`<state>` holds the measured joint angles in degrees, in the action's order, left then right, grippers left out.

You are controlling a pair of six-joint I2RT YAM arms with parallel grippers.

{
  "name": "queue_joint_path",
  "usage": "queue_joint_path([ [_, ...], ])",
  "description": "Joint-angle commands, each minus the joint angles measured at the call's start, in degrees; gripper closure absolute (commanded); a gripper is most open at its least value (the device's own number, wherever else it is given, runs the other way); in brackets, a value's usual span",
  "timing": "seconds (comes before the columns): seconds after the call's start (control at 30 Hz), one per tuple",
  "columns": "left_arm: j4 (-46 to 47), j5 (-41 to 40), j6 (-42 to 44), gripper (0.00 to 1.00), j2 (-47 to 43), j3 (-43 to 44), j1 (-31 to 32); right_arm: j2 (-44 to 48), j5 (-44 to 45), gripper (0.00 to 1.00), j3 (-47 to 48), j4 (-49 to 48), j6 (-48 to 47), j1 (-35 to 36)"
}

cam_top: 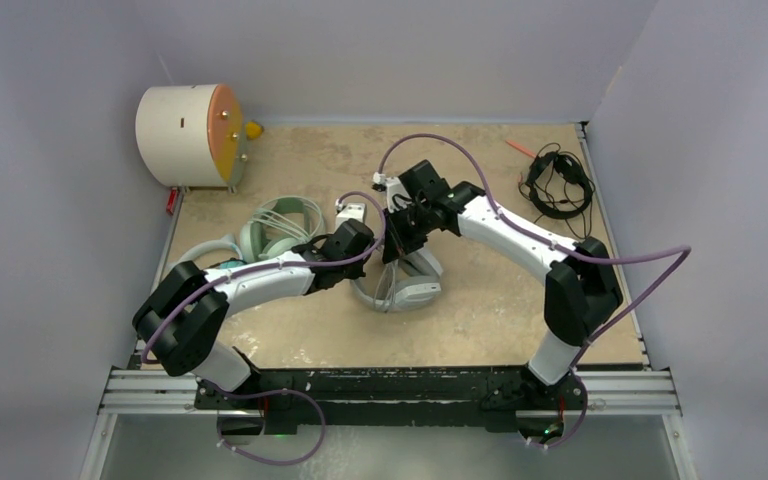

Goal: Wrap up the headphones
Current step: Wrap the headphones cable around the headphones.

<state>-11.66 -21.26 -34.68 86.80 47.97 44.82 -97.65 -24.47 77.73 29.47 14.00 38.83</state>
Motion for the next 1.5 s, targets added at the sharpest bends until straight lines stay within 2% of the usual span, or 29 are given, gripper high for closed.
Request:
queue_joint_path([
  [0.0, 3.85, -0.91, -0.06, 1.0, -2.69, 0.55, 0.25, -0.49, 4.43, 1.0, 4.93, 11.4, -5.46, -0.33],
  [0.2, 5.07, 0.92, 0.23, 1.0, -2.23, 0.53, 0.36, -0.88, 9.18, 0.98, 6.19, 11.83, -5.18, -0.31],
  [0.53, 5.63, 0.86, 0.6, 1.0, -2.11, 0.99, 1.35, -9.19, 11.6, 0.99, 14.71, 14.58, -7.91, -0.33],
  [1.03, 6.02, -0.8, 3.41, 1.0, -4.11, 2.46, 2.38, -13.59, 9.56, 0.99, 12.47, 13.51, -8.84, -0.24],
  [1.33, 0.24, -5.82, -2.06, 1.0, -1.72, 6.73, 2.33, -12.51, 8.76, 0.99, 10.55, 16.15, -11.1, 0.08],
  [1.47, -0.58, -5.7, -2.68, 1.0, -0.75, 8.73, 2.36, -12.18, 8.52, 0.98, 9.98, 16.05, -11.19, 0.11],
])
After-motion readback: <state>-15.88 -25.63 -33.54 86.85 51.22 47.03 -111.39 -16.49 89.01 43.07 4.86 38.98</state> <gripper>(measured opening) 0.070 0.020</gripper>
